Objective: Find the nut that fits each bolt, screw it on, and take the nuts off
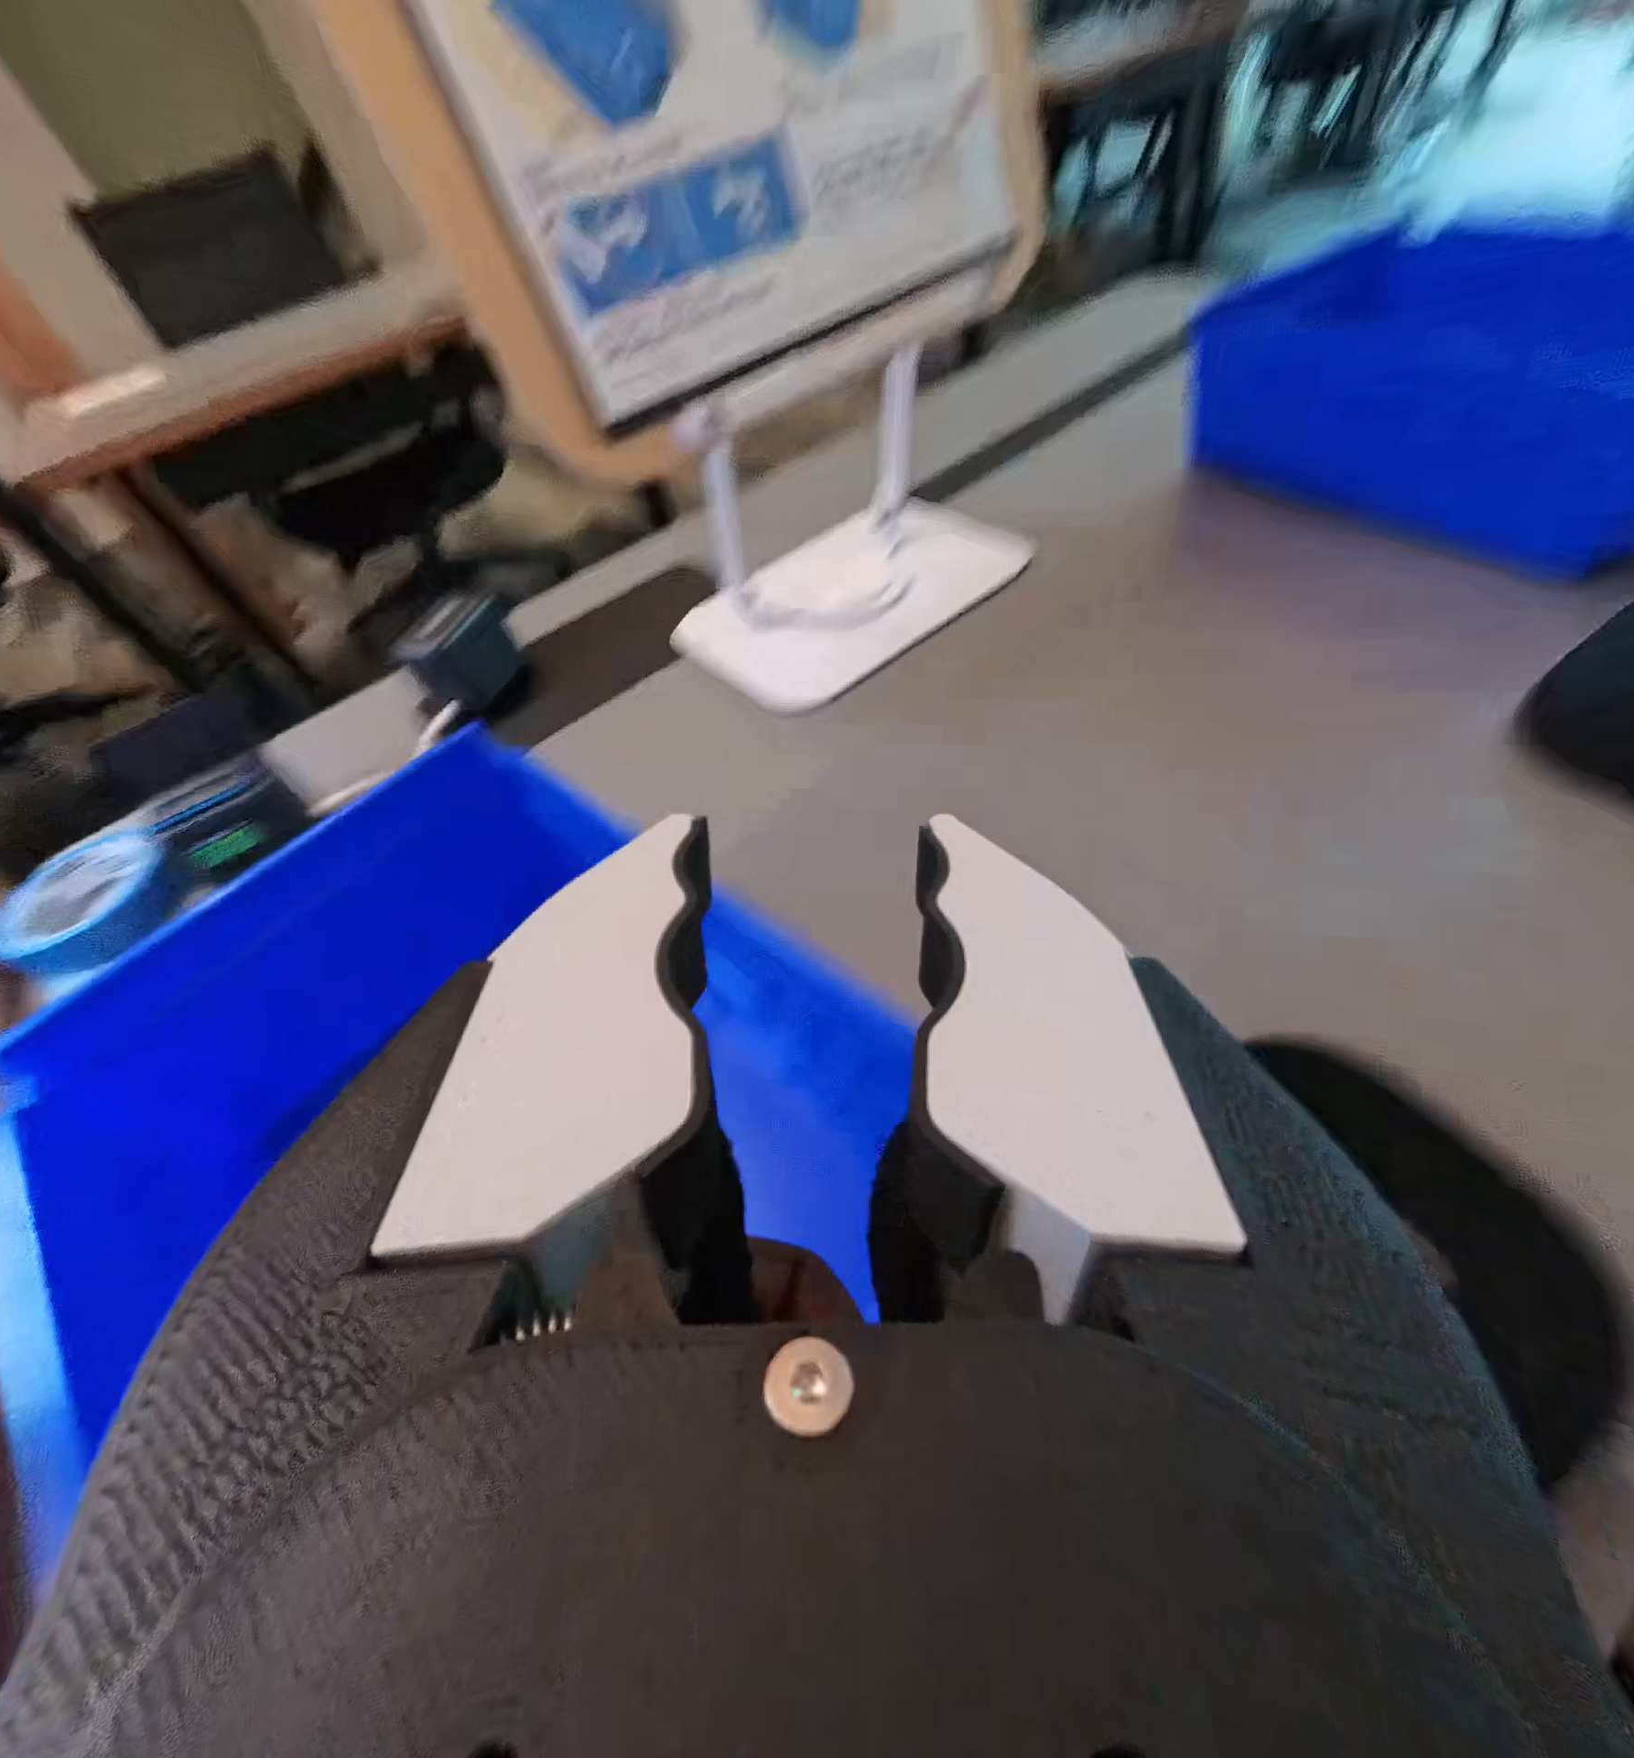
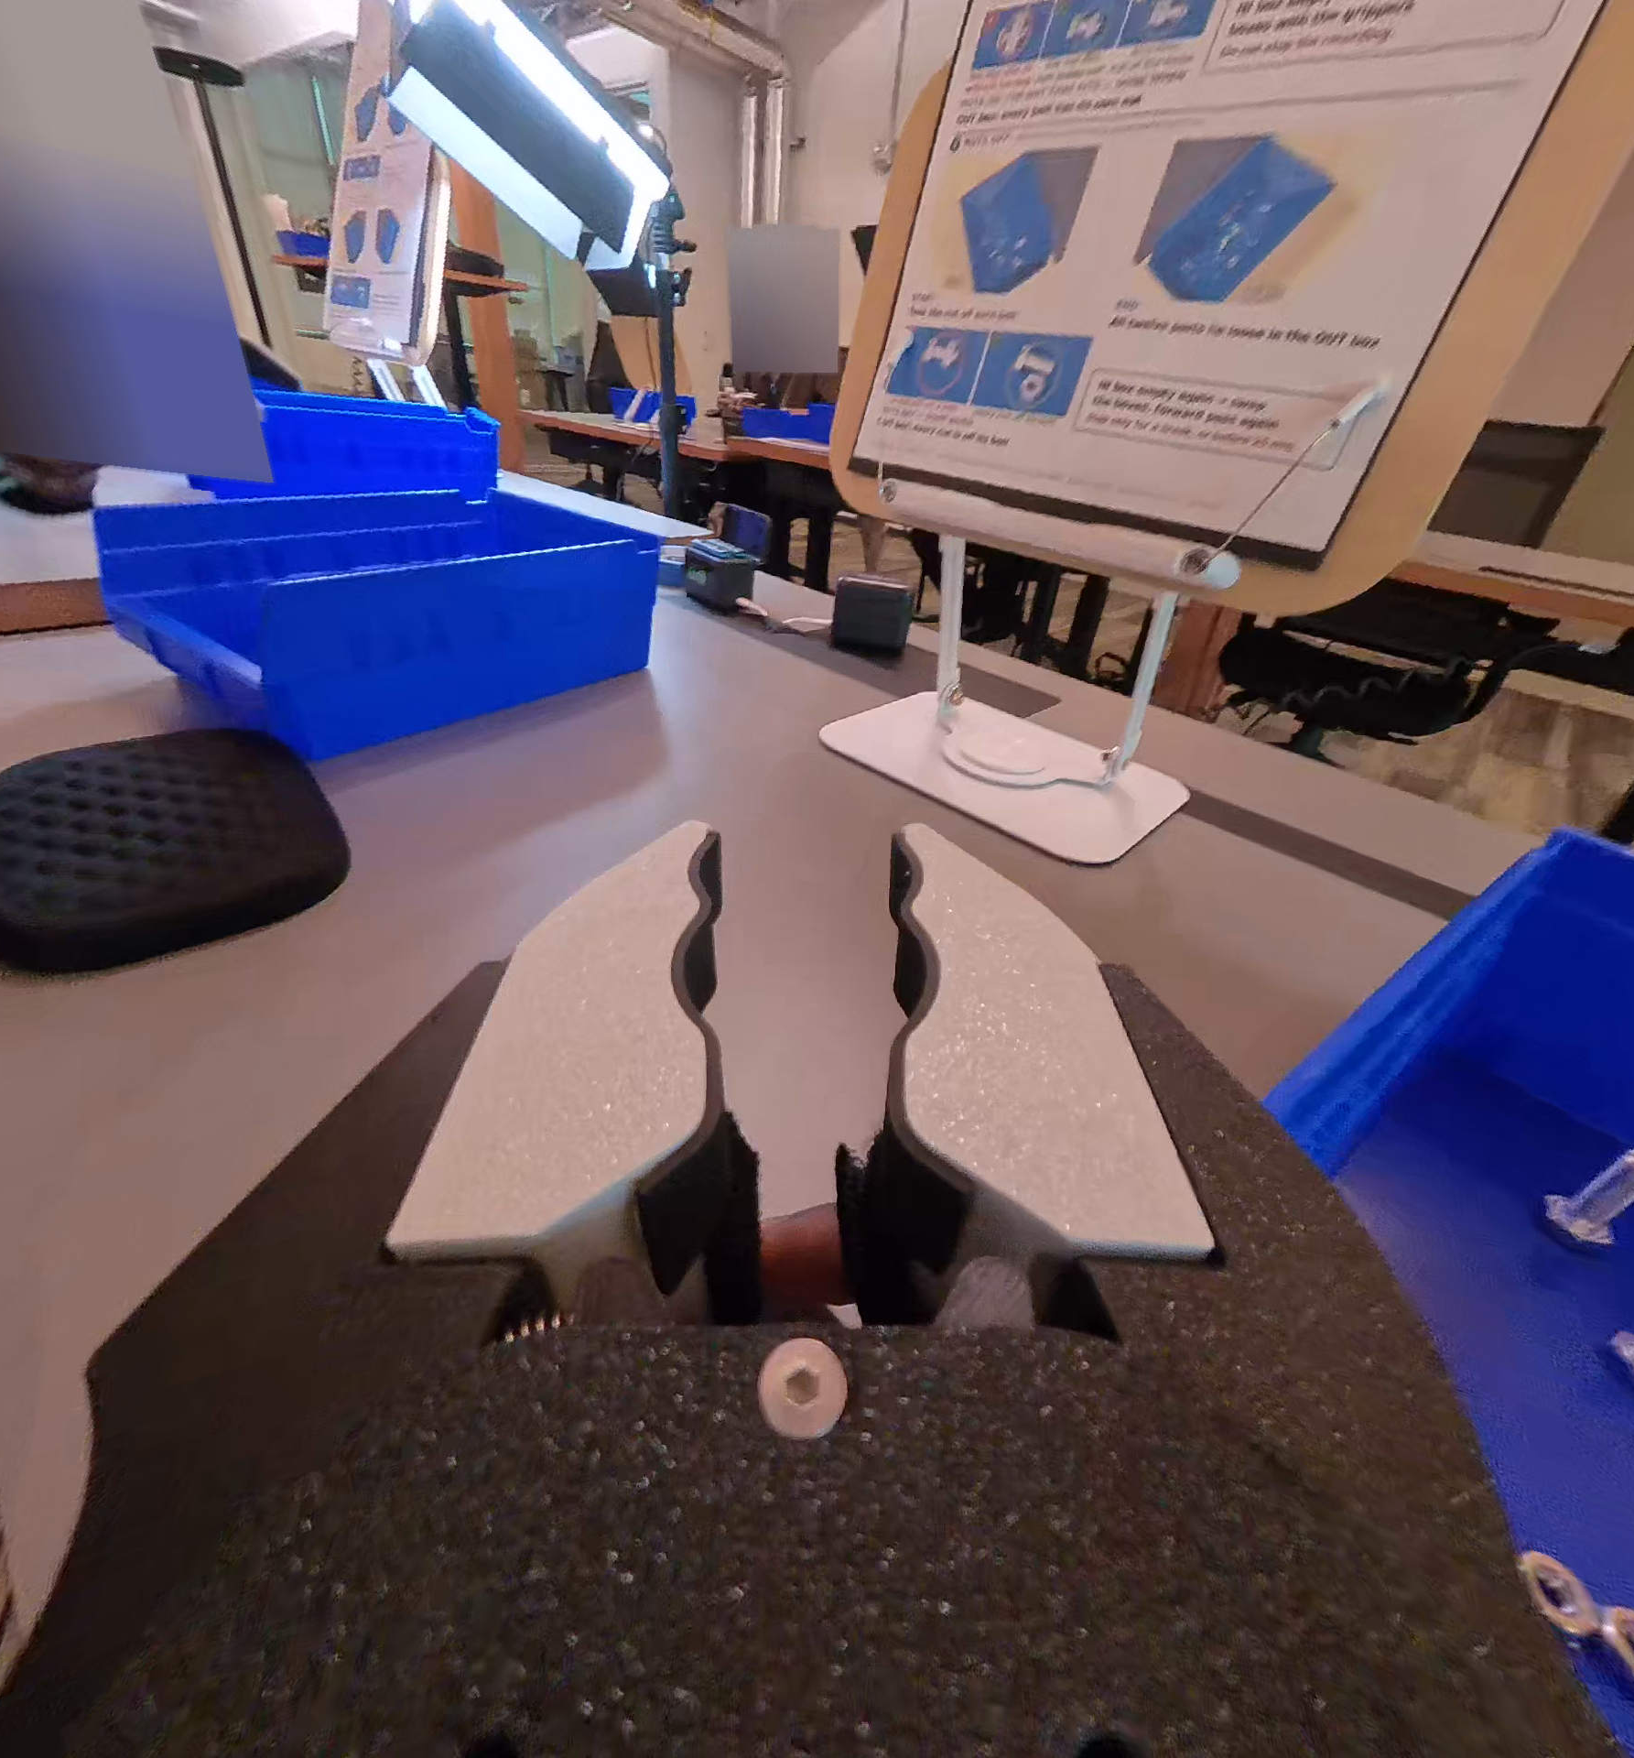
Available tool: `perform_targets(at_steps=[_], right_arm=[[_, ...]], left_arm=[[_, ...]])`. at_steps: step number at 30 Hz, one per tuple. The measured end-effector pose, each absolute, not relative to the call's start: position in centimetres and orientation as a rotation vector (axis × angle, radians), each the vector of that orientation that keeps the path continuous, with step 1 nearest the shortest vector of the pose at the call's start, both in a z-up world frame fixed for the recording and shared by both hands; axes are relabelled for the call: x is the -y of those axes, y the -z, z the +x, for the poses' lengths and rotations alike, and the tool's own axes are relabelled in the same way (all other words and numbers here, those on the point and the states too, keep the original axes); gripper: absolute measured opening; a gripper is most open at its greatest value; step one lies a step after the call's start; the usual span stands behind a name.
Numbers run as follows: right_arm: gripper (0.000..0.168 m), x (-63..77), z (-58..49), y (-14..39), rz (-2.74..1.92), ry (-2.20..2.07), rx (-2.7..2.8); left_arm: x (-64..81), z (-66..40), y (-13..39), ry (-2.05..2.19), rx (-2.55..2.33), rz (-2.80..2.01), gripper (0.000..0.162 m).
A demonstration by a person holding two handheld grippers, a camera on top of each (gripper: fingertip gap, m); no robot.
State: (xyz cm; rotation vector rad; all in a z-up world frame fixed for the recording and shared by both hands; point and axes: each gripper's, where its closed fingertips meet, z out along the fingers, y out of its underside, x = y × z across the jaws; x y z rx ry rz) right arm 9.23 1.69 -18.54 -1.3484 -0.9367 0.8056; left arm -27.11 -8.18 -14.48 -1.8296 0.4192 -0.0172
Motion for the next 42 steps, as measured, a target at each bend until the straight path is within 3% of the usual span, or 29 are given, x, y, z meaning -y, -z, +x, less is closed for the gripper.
perform_targets(at_steps=[10,20,31,35,42], right_arm=[[0.033,-1.1,9.8,19.1,-1.308,-0.857,0.918],[0.031,-1.2,10.6,18.9,-1.292,-0.843,0.901],[0.030,-1.3,11.1,18.7,-1.281,-0.835,0.884],[0.030,-1.4,11.1,18.8,-1.282,-0.828,0.887],[0.030,-1.5,10.9,19.2,-1.294,-0.815,0.900]], left_arm=[[7.3,-42.3,24.2,-0.249,-0.752,-2.769,0.034],[5.1,-45.2,29.7,-0.266,-0.981,-3.029,0.029],[4.9,-46.8,32.0,-0.261,-1.001,-3.124,0.022],[5.0,-46.6,32.2,-0.182,-0.976,-3.123,0.012],[3.7,-45.4,29.6,-0.181,-0.828,-2.972,0.011]])
